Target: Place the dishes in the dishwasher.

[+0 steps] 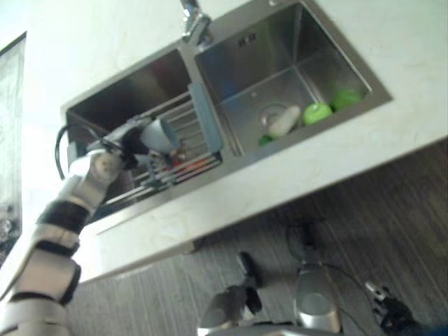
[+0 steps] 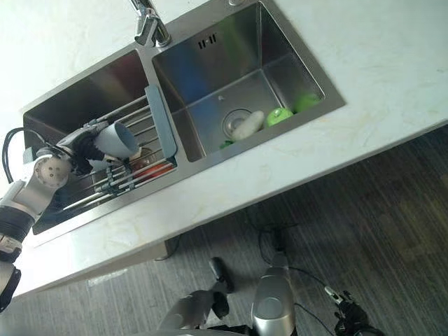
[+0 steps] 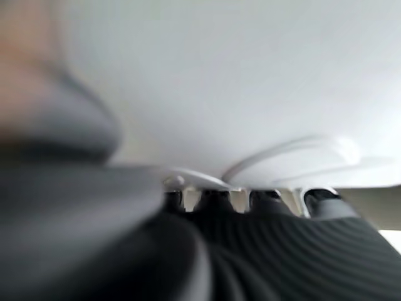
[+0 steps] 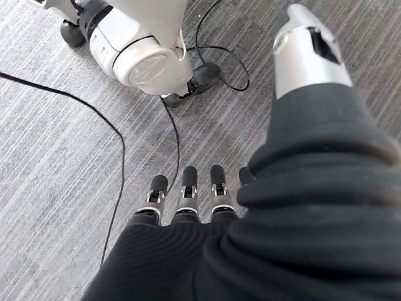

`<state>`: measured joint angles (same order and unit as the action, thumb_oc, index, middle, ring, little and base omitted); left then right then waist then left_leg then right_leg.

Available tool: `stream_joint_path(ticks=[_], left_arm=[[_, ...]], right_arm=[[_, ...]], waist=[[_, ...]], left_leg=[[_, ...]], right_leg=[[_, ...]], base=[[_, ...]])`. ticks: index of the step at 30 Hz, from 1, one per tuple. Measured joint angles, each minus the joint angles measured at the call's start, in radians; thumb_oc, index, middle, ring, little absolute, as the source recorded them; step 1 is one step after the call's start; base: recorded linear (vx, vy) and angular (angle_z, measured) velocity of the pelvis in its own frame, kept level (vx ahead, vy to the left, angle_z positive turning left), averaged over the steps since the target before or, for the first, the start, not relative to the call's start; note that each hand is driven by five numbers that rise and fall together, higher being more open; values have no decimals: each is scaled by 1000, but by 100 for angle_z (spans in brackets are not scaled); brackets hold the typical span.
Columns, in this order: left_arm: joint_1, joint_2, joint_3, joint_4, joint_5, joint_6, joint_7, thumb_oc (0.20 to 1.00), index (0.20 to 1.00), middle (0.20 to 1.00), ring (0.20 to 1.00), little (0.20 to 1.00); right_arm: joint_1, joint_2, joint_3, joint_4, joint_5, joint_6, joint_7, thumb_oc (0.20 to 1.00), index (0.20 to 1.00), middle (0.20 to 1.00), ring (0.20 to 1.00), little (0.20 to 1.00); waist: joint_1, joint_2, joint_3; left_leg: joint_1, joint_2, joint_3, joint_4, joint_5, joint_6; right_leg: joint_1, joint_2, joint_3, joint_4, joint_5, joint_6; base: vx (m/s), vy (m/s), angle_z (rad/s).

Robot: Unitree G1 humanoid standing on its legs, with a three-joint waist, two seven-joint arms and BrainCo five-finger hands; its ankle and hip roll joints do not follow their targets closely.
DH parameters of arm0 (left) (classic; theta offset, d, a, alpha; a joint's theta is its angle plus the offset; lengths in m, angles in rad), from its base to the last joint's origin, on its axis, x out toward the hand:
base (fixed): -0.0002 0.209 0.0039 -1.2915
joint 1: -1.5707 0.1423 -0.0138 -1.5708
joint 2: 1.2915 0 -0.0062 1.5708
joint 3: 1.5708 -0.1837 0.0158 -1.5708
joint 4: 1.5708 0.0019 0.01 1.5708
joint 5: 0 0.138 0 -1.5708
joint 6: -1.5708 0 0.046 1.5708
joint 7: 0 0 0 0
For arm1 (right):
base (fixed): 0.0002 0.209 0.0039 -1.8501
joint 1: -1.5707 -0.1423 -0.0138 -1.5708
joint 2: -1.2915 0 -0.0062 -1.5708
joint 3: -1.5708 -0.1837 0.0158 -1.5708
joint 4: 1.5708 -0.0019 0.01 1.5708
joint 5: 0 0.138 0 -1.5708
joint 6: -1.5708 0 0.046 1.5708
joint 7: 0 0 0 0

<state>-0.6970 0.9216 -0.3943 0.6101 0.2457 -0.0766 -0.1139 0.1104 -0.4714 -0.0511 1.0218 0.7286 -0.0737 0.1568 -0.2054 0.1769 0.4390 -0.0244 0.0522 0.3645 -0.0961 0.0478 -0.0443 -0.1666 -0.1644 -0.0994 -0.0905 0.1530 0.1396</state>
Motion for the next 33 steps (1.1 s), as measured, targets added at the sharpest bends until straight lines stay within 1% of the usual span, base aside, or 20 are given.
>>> stream_joint_path(ticks=[1, 2, 8, 11, 12, 14, 17, 18, 20, 21, 22, 23, 24, 25, 26, 27, 28, 29, 31, 33], left_arm=[[-5, 1, 0, 0, 1, 1, -5, 887, 887, 887, 887, 887], [-16, 2, 0, 0, 0, 1, -8, 200, 200, 200, 200, 200], [-73, 17, -21, -2, 20, -7, -25, 200, 200, 200, 200, 200], [-82, 42, -46, -2, -2, -65, -48, 200, 200, 200, 200, 200], [-79, 47, -46, -22, -53, -81, -96, 200, 200, 200, 200, 200], [-70, 61, -81, -120, -91, -122, -149, 200, 200, 200, 200, 200], [-68, 74, -149, -210, -99, -180, -165, 200, 200, 200, 200, 200], [-59, 73, -164, -221, -112, -185, -159, 200, 200, 200, 200, 200], [-56, 73, -151, -241, -116, -182, -124, 200, 200, 200, 200, 200], [-52, 75, -145, -246, -115, -181, -93, 200, 200, 200, 200, 200], [-49, 97, -137, -263, -106, -181, -68, 200, 200, 200, 200, 200], [-49, 138, -112, -307, -106, -183, -37, 200, 200, 200, 200, 200], [-48, 156, -87, -335, -107, -183, -3, 200, 200, 200, 200, 200], [-46, 194, -73, -363, -105, -184, 19, 200, 200, 200, 200, 200], [-36, 222, -49, -383, -100, -185, 44, 200, 200, 200, 200, 200], [7, 250, 3, -405, -61, -189, 84, 200, 200, 200, 200, 200], [28, 268, 16, -413, -43, -191, 103, 200, 200, 200, 200, 200], [54, 271, 30, -415, -23, -192, 127, 200, 200, 200, 200, 200], [121, 284, 68, -417, 10, -197, 178, 200, 200, 200, 200, 200], [218, 299, 146, -443, -3, -166, 199, 200, 200, 200, 200, 200]], right_arm=[[0, 0, 1, -6, 0, 0, 0, 1000, 1000, 1000, 1000, 1000], [-1, 0, 1, -14, 2, -2, 0, 1000, 1000, 1000, 1000, 1000], [-20, 2, 4, -13, 21, -8, 1, 1000, 1000, 1000, 1000, 1000], [-20, 7, 4, -13, 22, -8, 1, 1000, 1000, 1000, 1000, 1000], [-20, 9, 4, -14, 22, -9, 1, 1000, 1000, 1000, 1000, 1000], [-21, 13, 4, -13, 22, -11, 1, 1000, 1000, 1000, 1000, 1000], [-23, 16, 1, -3, 21, -15, 3, 1000, 1000, 1000, 1000, 1000], [-24, 24, 1, 13, 20, -24, 6, 1000, 1000, 1000, 1000, 1000], [-17, 59, 2, 34, 18, -30, 8, 1000, 1000, 1000, 1000, 1000], [-8, 82, 2, 41, 17, -31, 10, 1000, 1000, 1000, 1000, 1000], [-7, 102, 5, 40, 17, -31, 8, 1000, 1000, 1000, 1000, 1000], [3, 129, 5, 41, 17, -33, 7, 1000, 1000, 1000, 1000, 1000], [20, 140, 8, 36, 17, -41, 6, 1000, 1000, 1000, 1000, 1000], [22, 144, 13, 39, 17, -43, 1, 1000, 1000, 1000, 1000, 1000], [26, 145, 13, 39, 17, -45, -1, 1000, 1000, 1000, 1000, 1000], [30, 147, 10, 40, 17, -44, -4, 1000, 1000, 1000, 1000, 1000], [38, 148, 6, 44, 17, -44, -10, 1000, 1000, 1000, 1000, 1000], [50, 147, 0, 54, 17, -45, -14, 1000, 1000, 1000, 1000, 1000], [70, 148, -2, 83, 16, -43, -18, 1000, 1000, 1000, 1000, 1000], [71, 150, -10, 121, 15, -39, -18, 1000, 1000, 1000, 1000, 1000]], waist=[[-1, -2, 1], [-1, -3, 2], [-4, -17, 10], [-5, -18, 11], [-6, -18, 10], [-5, -19, 10], [-6, -27, 6], [-7, -37, -1], [-6, -70, -31], [-4, -85, -71], [1, -99, -97], [2, -117, -133], [16, -121, -168], [27, -124, -190], [33, -123, -204], [45, -113, -230], [48, -108, -242], [65, -96, -263], [85, -79, -296], [101, -75, -309]], left_leg=[[-3, 0, -2, 0, 0, 0], [-9, 0, -7, 0, 1, 1], [-9, -2, -21, 0, 5, 2], [6, -3, -25, 0, 8, 7], [15, -3, -27, 0, 8, 7], [23, -4, -35, 0, 8, 7], [38, -1, -51, 0, 8, 7], [46, 1, -53, 0, 8, 7], [62, 10, -65, 0, 6, 5], [63, 13, -72, 0, 4, 3], [63, 17, -75, 0, 4, 2], [66, 20, -83, 0, 4, 1], [66, 21, -92, 0, 4, 0], [73, 21, -92, 0, 4, -1], [81, 21, -95, 0, 4, -1], [86, 22, -106, 0, 1, -5], [93, 23, -111, 0, -2, -8], [96, 27, -114, 0, -8, -15], [97, 33, -124, 0, -10, -12], [96, 40, -137, 0, -11, -10]], right_leg=[[-1, 0, 0, 0, 0, 0], [-4, 0, 0, 0, 0, 0], [3, -1, 0, 0, -2, 2], [21, -1, -3, 0, 2, -4], [31, -1, -6, 0, 1, -4], [44, -2, -16, 1, 0, -3], [70, -1, -31, 1, -2, -2], [81, 0, -35, 1, -4, -5], [106, 4, -49, 1, -11, -11], [107, 6, -56, 1, -14, -12], [115, 7, -60, 1, -14, -13], [124, 10, -73, 1, -19, -16], [127, 11, -79, 1, -23, -16], [131, 12, -79, 0, -24, -16], [142, 11, -82, 0, -26, -15], [154, 11, -92, 0, -31, -18], [164, 12, -99, 0, -35, -18], [171, 14, -102, 0, -38, -19], [178, 19, -110, 0, -51, -13], [183, 28, -113, 0, -50, -17]], base=[[-59, -11, 8], [-50, -9, 12], [-21, 4, 7], [-2, 12, 4], [-16, 35, 6], [-6, 17, 14], [13, -1, 14], [28, -4, 10], [23, -33, 16], [16, -73, 15], [3, -107, 18], [-9, -87, 20], [-9, -82, 18], [7, -65, 10], [9, -55, 12], [4, -65, 18], [-5, -49, 18], [-11, -77, 12], [-11, -112, 13], [-29, -132, 12]])
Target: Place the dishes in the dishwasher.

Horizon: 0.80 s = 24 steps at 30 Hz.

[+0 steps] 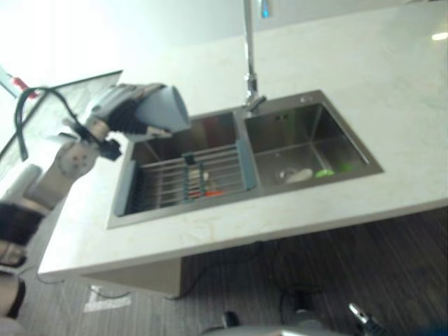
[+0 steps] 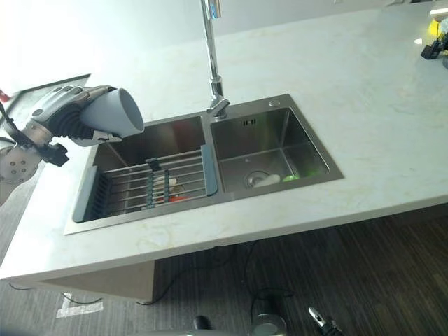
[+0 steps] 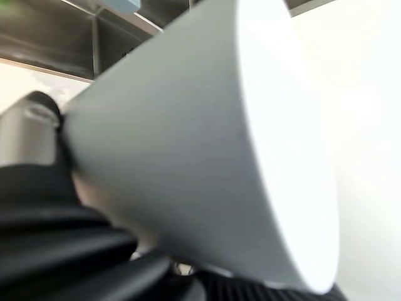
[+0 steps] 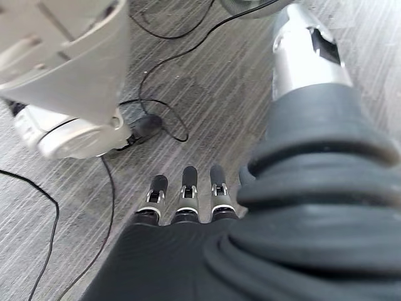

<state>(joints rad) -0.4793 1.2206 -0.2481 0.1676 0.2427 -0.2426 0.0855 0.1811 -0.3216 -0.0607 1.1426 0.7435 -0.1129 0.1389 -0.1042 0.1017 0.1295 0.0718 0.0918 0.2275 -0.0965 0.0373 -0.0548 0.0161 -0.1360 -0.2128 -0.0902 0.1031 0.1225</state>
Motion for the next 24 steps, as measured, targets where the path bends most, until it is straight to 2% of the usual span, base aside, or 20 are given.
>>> stream_joint_path(ticks=[4, 6, 7, 8, 9, 10, 11, 12, 13, 14, 15, 16, 17, 18, 19, 20, 21, 22, 23, 24], left_arm=[[305, -39, 260, -20, -28, 29, 92, 200, 200, 200, 200, 200], [524, -146, 423, -70, -27, 25, 151, 200, 200, 200, 200, 200], [681, -241, 506, -168, -27, 25, 175, 200, 200, 200, 200, 200], [774, -246, 565, -204, -27, 24, 187, 200, 200, 200, 200, 200], [823, -321, 640, -196, -31, -23, 223, 200, 200, 200, 200, 200], [800, -387, 648, -143, -37, -67, 240, 200, 200, 200, 200, 200], [708, -402, 609, -71, -58, -76, 266, 200, 200, 200, 200, 200], [626, -398, 539, -40, -83, -78, 285, 200, 200, 200, 200, 200], [563, -398, 491, -41, -86, -103, 280, 200, 200, 200, 200, 200], [464, -414, 427, -52, -84, -134, 260, 200, 200, 200, 200, 200], [359, -434, 340, -100, -88, -146, 248, 200, 200, 200, 200, 200], [377, -432, 304, -162, -84, -145, 223, 200, 200, 200, 200, 200], [427, -446, 294, -211, -80, -137, 202, 200, 200, 200, 200, 200], [451, -448, 263, -250, -61, -125, 169, 200, 200, 200, 200, 200], [466, -453, 238, -285, -41, -119, 139, 200, 200, 200, 200, 200], [473, -443, 258, -287, -26, -97, 121, 200, 200, 200, 200, 200], [457, -426, 276, -270, -27, -80, 105, 200, 200, 200, 200, 200], [376, -414, 240, -194, -31, -68, 73, 200, 200, 200, 200, 200], [274, -398, 177, -86, -39, -50, 44, 200, 200, 200, 200, 200], [197, -385, 109, -18, -57, -23, 19, 200, 200, 200, 200, 200]], right_arm=[[36, 4, 12, -15, -79, 16, 18, 1000, 1000, 1000, 1000, 1000], [45, 3, 24, -54, -97, 19, 21, 1000, 1000, 1000, 1000, 1000], [55, 5, 46, -52, -97, 20, 29, 1000, 1000, 1000, 1000, 1000], [50, 5, 38, -53, -106, 14, 31, 1000, 1000, 1000, 1000, 1000], [44, 16, 21, -56, -126, 8, 32, 1000, 1000, 1000, 1000, 1000], [51, 11, 6, -26, -135, 3, 26, 1000, 1000, 1000, 1000, 1000], [62, 5, -15, -1, -136, -3, 24, 1000, 1000, 1000, 1000, 1000], [54, 1, -27, 12, -135, -18, 22, 1000, 1000, 1000, 1000, 1000], [43, -4, -54, 25, -134, -31, 27, 1000, 1000, 1000, 1000, 1000], [51, -14, -115, 31, -132, -36, 30, 1000, 1000, 1000, 1000, 1000], [72, -32, -127, 30, -132, -33, 21, 1000, 1000, 1000, 1000, 1000], [65, -17, -143, 12, -135, -29, 16, 1000, 1000, 1000, 1000, 1000], [59, -3, -164, -36, -136, -28, 1, 1000, 1000, 1000, 1000, 1000], [68, 4, -162, -91, -137, -28, -9, 1000, 1000, 1000, 1000, 1000], [51, 9, -125, -100, -134, -28, -18, 1000, 1000, 1000, 1000, 1000], [-11, 22, -47, -99, -134, -27, -15, 1000, 1000, 1000, 1000, 1000], [-49, 30, -36, -102, -134, -29, -11, 1000, 1000, 1000, 1000, 1000], [-48, 32, -29, -100, -134, -35, -13, 1000, 1000, 1000, 1000, 1000], [-48, 33, -21, -100, -134, -27, -14, 1000, 1000, 1000, 1000, 1000], [-40, 32, -2, -99, -134, -26, -11, 1000, 1000, 1000, 1000, 1000]], waist=[[52, 0, -15], [80, 17, -20], [141, 41, -6], [219, 53, 1], [238, -4, 10], [231, -70, 27], [225, -70, 23], [221, -70, 23], [199, -68, 24], [128, -31, 28], [89, -14, 50], [92, -38, 48], [117, -39, 48], [131, -39, 48], [161, -8, 43], [192, 18, 33], [193, 13, 34], [174, 14, 37], [134, 23, 50], [99, 35, 61]], left_leg=[[-3, 22, -45, 0, 11, -9], [-39, 24, -121, 0, 55, -25], [-129, 40, -204, 6, 132, -74], [-139, 77, -160, 1, 78, -72], [-144, 40, -96, 19, -38, -57], [-157, 9, 2, 163, -29, -69], [-144, 39, 50, 299, -49, -57], [-91, 52, 88, 343, -100, -32], [-46, 58, 127, 320, -142, -20], [37, 76, 291, 221, -160, 2], [37, 22, 338, 147, -128, 42], [39, -86, 277, 119, -141, 58], [46, -148, 258, 131, -162, 100], [31, -184, 220, 184, -199, 135], [24, -198, 173, 227, -231, 173], [23, -198, 102, 218, -224, 190], [18, -207, 32, 199, -211, 209], [21, -211, -65, 185, -192, 218], [30, -197, -166, 181, -178, 194], [53, -175, -241, 171, -168, 134]], right_leg=[[22, 27, -27, 0, -14, -23], [33, 42, -83, 1, -27, -32], [31, 89, -100, 0, -79, -80], [29, 113, -104, 9, -82, -98], [33, 50, -192, 14, -55, -118], [49, -28, -268, -1, -57, -133], [59, -51, -325, -3, -55, -115], [36, -79, -360, 13, -51, -75], [6, -105, -384, 39, -39, -65], [-2, -165, -464, 111, -34, -39], [-28, -238, -405, 207, -66, -11], [-39, -293, -291, 205, -25, -24], [-37, -363, -259, 231, 25, -5], [-33, -431, -235, 292, 52, 24], [-34, -455, -233, 377, 67, -12], [-50, -379, -185, 450, -34, 0], [-83, -301, -130, 512, -111, 0], [-126, -170, 19, 591, -227, -39], [-189, -7, 108, 667, -302, -76], [-222, 159, 141, 641, -315, -107]], base=[[-110, -118, 31], [-325, -73, 164], [-565, 101, 241], [-614, 230, 246], [-591, 419, 145], [-395, 450, 212], [-379, 594, 204], [-398, 708, 157], [-327, 846, 185], [-185, 973, 255], [-58, 1018, 271], [-8, 903, 180], [2, 629, 106], [19, 348, 118], [76, 315, 182], [47, 304, 200], [108, 308, 227], [128, 223, 257], [204, 153, 286], [173, 87, 251]])
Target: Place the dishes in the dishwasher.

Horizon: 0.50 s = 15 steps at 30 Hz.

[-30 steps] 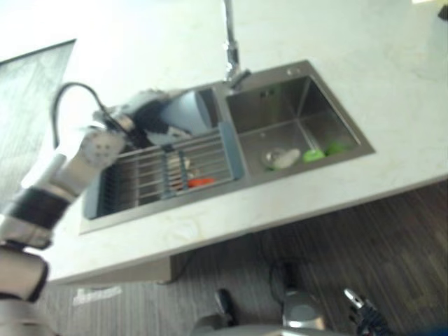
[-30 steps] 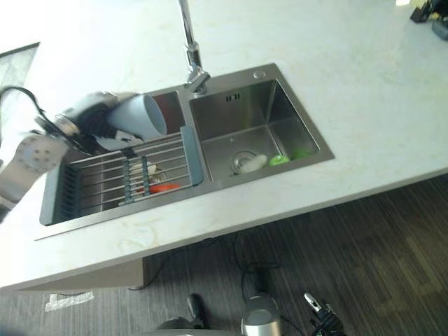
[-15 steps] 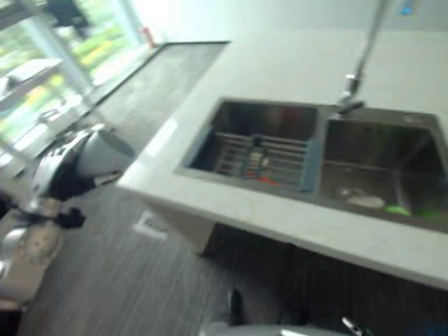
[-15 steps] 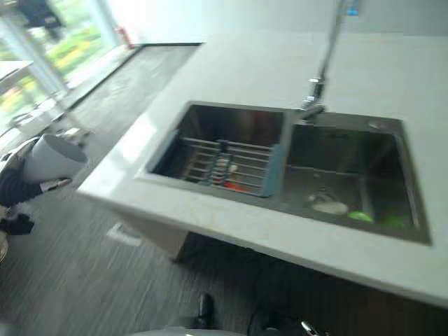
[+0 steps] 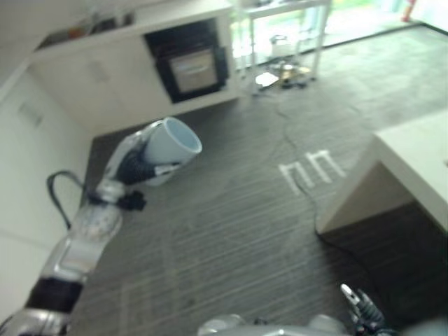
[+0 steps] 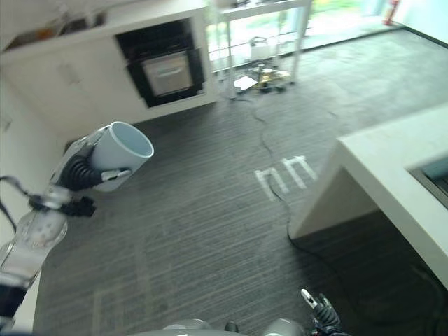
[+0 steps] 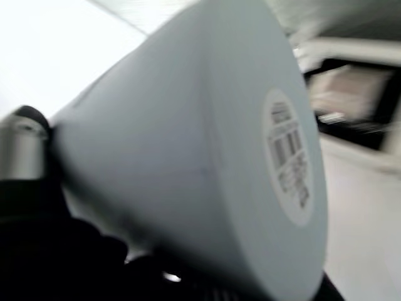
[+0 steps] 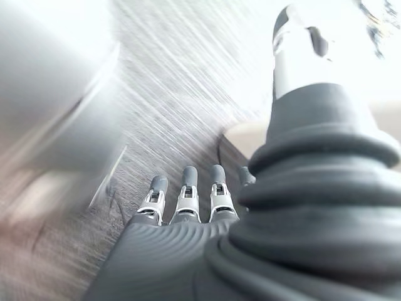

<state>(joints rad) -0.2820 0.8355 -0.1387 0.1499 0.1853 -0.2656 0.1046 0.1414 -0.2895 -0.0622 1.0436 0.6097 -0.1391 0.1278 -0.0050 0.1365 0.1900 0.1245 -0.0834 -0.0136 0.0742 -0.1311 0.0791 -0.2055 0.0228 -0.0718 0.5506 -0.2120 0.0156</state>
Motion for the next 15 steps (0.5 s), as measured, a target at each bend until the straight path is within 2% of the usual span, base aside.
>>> stream_joint_path(ticks=[1, 2, 3, 4, 5, 6, 7, 8, 9, 11, 13, 14, 15], left_arm=[[-43, 11, -41, 10, -13, 14, -11, 200, 200, 200, 200, 200], [-53, 42, -62, -22, -18, 19, -15, 200, 200, 200, 200, 200], [-31, 94, -58, -89, -32, 17, -16, 200, 200, 200, 200, 200], [-6, 108, -57, -133, -47, 18, -16, 200, 200, 200, 200, 200], [-13, 135, -72, -151, -53, 19, -29, 200, 200, 200, 200, 200], [-30, 94, -91, -116, -56, 27, -33, 200, 200, 200, 200, 200], [-31, 94, -99, -102, -56, 27, -47, 200, 200, 200, 200, 200], [-42, 94, -99, -86, -56, 24, -60, 200, 200, 200, 200, 200], [-61, 93, -99, -60, -56, 16, -71, 200, 200, 200, 200, 200], [-74, 91, -99, -34, -56, 1, -88, 200, 200, 200, 200, 200], [-85, 47, -108, -28, -55, -8, -91, 200, 200, 200, 200, 200], [-83, 30, -121, -39, -55, -12, -99, 200, 200, 200, 200, 200], [-78, 31, -130, -61, -51, -13, -104, 200, 200, 200, 200, 200]], right_arm=[[7, -2, 18, 14, -1, 0, 9, 1000, 1000, 1000, 1000, 1000], [10, 0, 24, 45, -2, 4, 20, 1000, 1000, 1000, 1000, 1000], [13, 2, 11, 67, -3, 13, 29, 1000, 1000, 1000, 1000, 1000], [-5, -19, -3, 89, -3, 20, 28, 1000, 1000, 1000, 1000, 1000], [-27, -58, 15, 97, -2, 19, 43, 1000, 1000, 1000, 1000, 1000], [-71, -88, 10, 109, -1, 22, 53, 1000, 1000, 1000, 1000, 1000], [-100, -85, 10, 121, -1, 25, 58, 1000, 1000, 1000, 1000, 1000], [-124, -76, 11, 130, -1, 30, 64, 1000, 1000, 1000, 1000, 1000], [-150, -65, 11, 147, -1, 45, 66, 1000, 1000, 1000, 1000, 1000], [-150, -30, 13, 153, -1, 60, 71, 1000, 1000, 1000, 1000, 1000], [-126, -17, 16, 174, 1, 70, 68, 1000, 1000, 1000, 1000, 1000], [-99, -10, 16, 171, 1, 81, 66, 1000, 1000, 1000, 1000, 1000], [-85, -18, 16, 161, 0, 89, 63, 1000, 1000, 1000, 1000, 1000]], waist=[[-7, -27, 4], [-7, -120, 6], [-14, -228, 11], [11, -201, 16], [31, -166, 16], [28, -124, 33], [23, -102, 39], [13, -97, 42], [2, -88, 48], [-34, -80, 50], [-48, -82, 45], [-53, -92, 33], [-61, -79, 29]], left_leg=[[9, -18, -33, 4, 27, -58], [-15, -109, -30, 76, 67, -138], [-77, -181, -13, 214, -19, -30], [-119, -123, -9, 243, -55, 16], [-116, 1, -12, 53, -2, -34], [-39, 5, -15, -64, 49, 6], [-17, 7, -6, -76, 50, 8], [-2, 2, -2, -76, 45, 2], [23, -2, 4, -78, 33, -8], [87, 0, 6, -87, 23, -25], [122, -4, -7, -62, -5, -72], [123, -13, -3, -34, -8, -78], [121, -6, -4, -17, -6, -81]], right_leg=[[-22, 61, 5, -69, 20, -33], [-31, 50, 0, -187, 109, -134], [-14, -56, -5, -276, 226, -165], [-8, -46, -5, -300, 239, -123], [-60, -32, 6, -236, 204, -59], [-83, -34, 57, -184, 130, 43], [-97, -32, 57, -190, 132, 81], [-117, -42, 57, -204, 142, 108], [-138, -51, 55, -208, 152, 119], [-114, -41, 29, -261, 171, 93], [-58, -28, -25, -218, 155, 53], [0, -13, -17, -267, 158, 4], [43, -4, -18, -312, 206, -56]], base=[[118, 35, 204], [155, -10, 175], [170, -52, 131], [223, -104, 93], [234, -145, 53], [320, -212, 34], [352, -247, 6], [331, -253, -32], [187, -155, -28], [333, -295, -16], [319, -268, 8], [212, -181, 20], [197, -194, 6]])
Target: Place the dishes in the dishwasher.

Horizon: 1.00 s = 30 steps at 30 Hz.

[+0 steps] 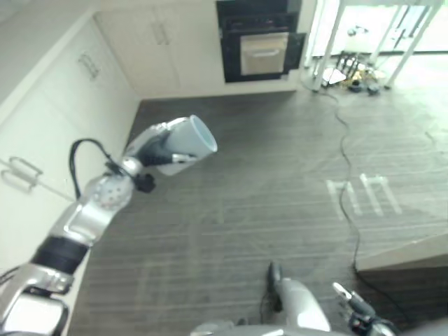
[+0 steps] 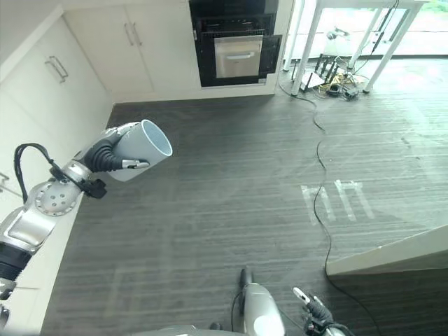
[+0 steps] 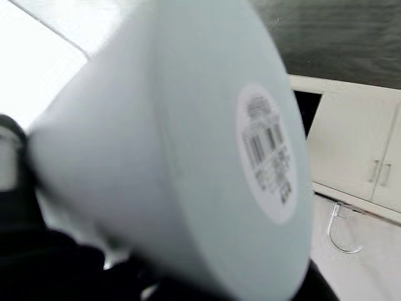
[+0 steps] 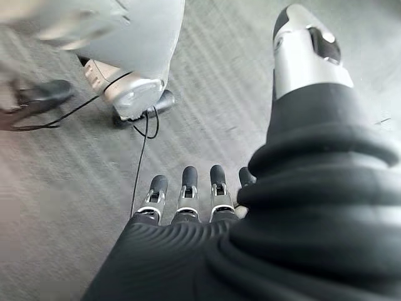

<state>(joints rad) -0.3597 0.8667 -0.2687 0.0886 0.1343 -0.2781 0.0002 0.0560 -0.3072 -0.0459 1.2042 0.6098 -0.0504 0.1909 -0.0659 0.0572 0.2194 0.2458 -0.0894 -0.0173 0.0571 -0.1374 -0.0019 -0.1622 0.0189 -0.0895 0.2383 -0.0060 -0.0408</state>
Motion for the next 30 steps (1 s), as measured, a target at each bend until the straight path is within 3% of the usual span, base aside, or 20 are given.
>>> stream_joint_path(ticks=[2, 4, 5, 6, 7, 8, 10, 13, 15, 16, 17, 18, 19, 22, 23, 25, 26, 27, 28, 30], left_arm=[[0, 4, 0, -11, 3, 0, -4, 200, 200, 200, 200, 200], [-5, 0, 2, 1, 2, -2, -4, 200, 200, 200, 200, 200], [-15, 15, 2, 3, 2, -7, -6, 200, 200, 200, 200, 200], [-32, 9, 26, -12, -2, -21, -7, 200, 200, 200, 200, 200], [-24, 8, 28, -25, -4, -32, -14, 200, 200, 200, 200, 200], [-23, 14, 28, -26, -4, -40, -26, 200, 200, 200, 200, 200], [-20, 18, 29, -17, -4, -40, -40, 200, 200, 200, 200, 200], [36, 9, 34, -8, -4, -53, -43, 200, 200, 200, 200, 200], [103, -48, 74, -6, 3, -59, -56, 200, 200, 200, 200, 200], [136, -53, 80, -11, 4, -60, -62, 200, 200, 200, 200, 200], [157, -61, 95, -12, 5, -56, -65, 200, 200, 200, 200, 200], [178, -56, 101, -19, 7, -56, -73, 200, 200, 200, 200, 200], [176, -45, 120, -18, 26, -55, -80, 200, 200, 200, 200, 200], [15, 7, 117, -8, 27, -74, -85, 200, 200, 200, 200, 200], [-2, 26, 106, -7, 27, -75, -85, 200, 200, 200, 200, 200], [-91, 64, 4, 36, 22, -70, -67, 200, 200, 200, 200, 200], [-86, 57, -20, 60, 25, -64, -65, 200, 200, 200, 200, 200], [-80, 40, -15, 58, 25, -61, -64, 200, 200, 200, 200, 200], [-97, 36, -5, 65, 25, -58, -62, 200, 200, 200, 200, 200], [-136, 32, -22, 71, 25, -41, -60, 200, 200, 200, 200, 200]], right_arm=[[-1, -15, 6, -5, 0, 0, -2, 1000, 1000, 1000, 1000, 1000], [-1, -45, 27, -25, 0, -7, 1, 1000, 1000, 1000, 1000, 1000], [1, -47, 39, -37, 0, -11, 1, 1000, 1000, 1000, 1000, 1000], [5, -50, 20, -19, 0, -17, 15, 1000, 1000, 1000, 1000, 1000], [-2, -63, -11, 8, 0, -24, 15, 1000, 1000, 1000, 1000, 1000], [-11, -64, -14, 25, -1, -27, 20, 1000, 1000, 1000, 1000, 1000], [-13, -59, -4, 35, -2, -27, 32, 1000, 1000, 1000, 1000, 1000], [-45, -94, 44, 21, -3, -29, 31, 1000, 1000, 1000, 1000, 1000], [-24, -95, 35, 28, -20, -25, 23, 1000, 1000, 1000, 1000, 1000], [9, -97, 34, 35, -39, -24, 11, 1000, 1000, 1000, 1000, 1000], [19, -70, 25, 35, -51, -23, 5, 1000, 1000, 1000, 1000, 1000], [19, -43, -2, 41, -69, -22, -4, 1000, 1000, 1000, 1000, 1000], [17, -32, -5, 43, -80, -23, -14, 1000, 1000, 1000, 1000, 1000], [76, 59, 0, -16, -100, -23, -51, 1000, 1000, 1000, 1000, 1000], [73, 75, 0, -24, -100, -23, -57, 1000, 1000, 1000, 1000, 1000], [65, 62, 9, -41, -101, -32, -52, 1000, 1000, 1000, 1000, 1000], [54, 27, 12, -40, -101, -29, -51, 1000, 1000, 1000, 1000, 1000], [46, -17, 18, -55, -99, -28, -46, 1000, 1000, 1000, 1000, 1000], [32, -18, 25, -54, -97, -28, -44, 1000, 1000, 1000, 1000, 1000], [26, -13, 37, -30, -95, -29, -30, 1000, 1000, 1000, 1000, 1000]], waist=[[-10, 0, 0], [-37, -11, -2], [-38, -23, -18], [-35, -54, -16], [-21, -27, -16], [-1, -30, -2], [7, -46, 10], [21, 6, 17], [53, -4, 22], [61, 7, 9], [59, -31, 9], [57, -54, 7], [61, -59, 5], [49, -62, -29], [46, -59, -30], [34, -20, -19], [11, 17, -12], [-9, 66, -4], [-19, 33, 1], [-44, -45, 2]], left_leg=[[-22, -8, 4, 89, 25, -39], [-82, -44, 21, 278, 96, -54], [-152, -42, 54, 439, 124, -74], [-301, -49, 108, 735, 224, -98], [-429, -16, 120, 856, 136, -39], [-492, -1, 143, 757, 77, -4], [-525, 15, 136, 401, 78, 4], [-556, 36, 38, -78, 161, -50], [-594, 38, 115, -93, 158, -57], [-540, 67, 182, -18, 89, -3], [-475, 49, 233, -14, 147, 48], [-402, 31, 247, -21, 187, 118], [-344, 9, 238, 22, 203, 143], [-198, -71, 182, -39, 104, 191], [-170, -72, 164, -38, 90, 195], [-117, -33, 80, 25, -5, 193], [-62, -6, 73, -15, -6, 191], [-15, 45, 43, -78, -1, 131], [3, 44, 6, -84, 0, 93], [44, 31, -42, -77, -24, 58]], right_leg=[[9, -12, -2, 37, -16, -24], [-82, -27, -22, 257, -92, -31], [-44, -13, -28, 145, -105, -35], [3, -14, 22, 61, -94, -134], [25, 10, 28, 19, -100, -161], [74, 12, 52, -27, -99, -160], [177, 15, 85, -96, -73, -99], [379, 44, 179, -201, -128, -42], [518, 6, 221, -260, -193, -28], [592, 2, 213, -222, -241, 24], [608, -35, 186, -115, -257, 55], [575, -68, 149, 44, -274, 137], [541, -105, 138, 107, -327, 162], [263, -140, 135, 532, -266, 227], [211, -144, 134, 625, -253, 233], [-131, -114, 151, 1021, -126, 215], [-262, -115, 123, 1010, -140, 170], [-327, -86, 71, 670, -172, 133], [-313, -73, 85, 293, -159, 123], [-255, -66, 126, -99, -105, 135]], base=[[162, -190, -5], [169, -207, -7], [230, -186, 8], [249, -69, -1], [304, 1, -27], [297, 37, -36], [367, 76, -48], [681, 128, -79], [629, 206, -96], [750, 337, -90], [744, 372, -84], [707, 386, -101], [502, 323, -84], [410, 297, 26], [319, 184, 65], [302, 2, 44], [302, -218, 21], [273, -257, 20], [256, -230, 34], [200, -171, 71]])
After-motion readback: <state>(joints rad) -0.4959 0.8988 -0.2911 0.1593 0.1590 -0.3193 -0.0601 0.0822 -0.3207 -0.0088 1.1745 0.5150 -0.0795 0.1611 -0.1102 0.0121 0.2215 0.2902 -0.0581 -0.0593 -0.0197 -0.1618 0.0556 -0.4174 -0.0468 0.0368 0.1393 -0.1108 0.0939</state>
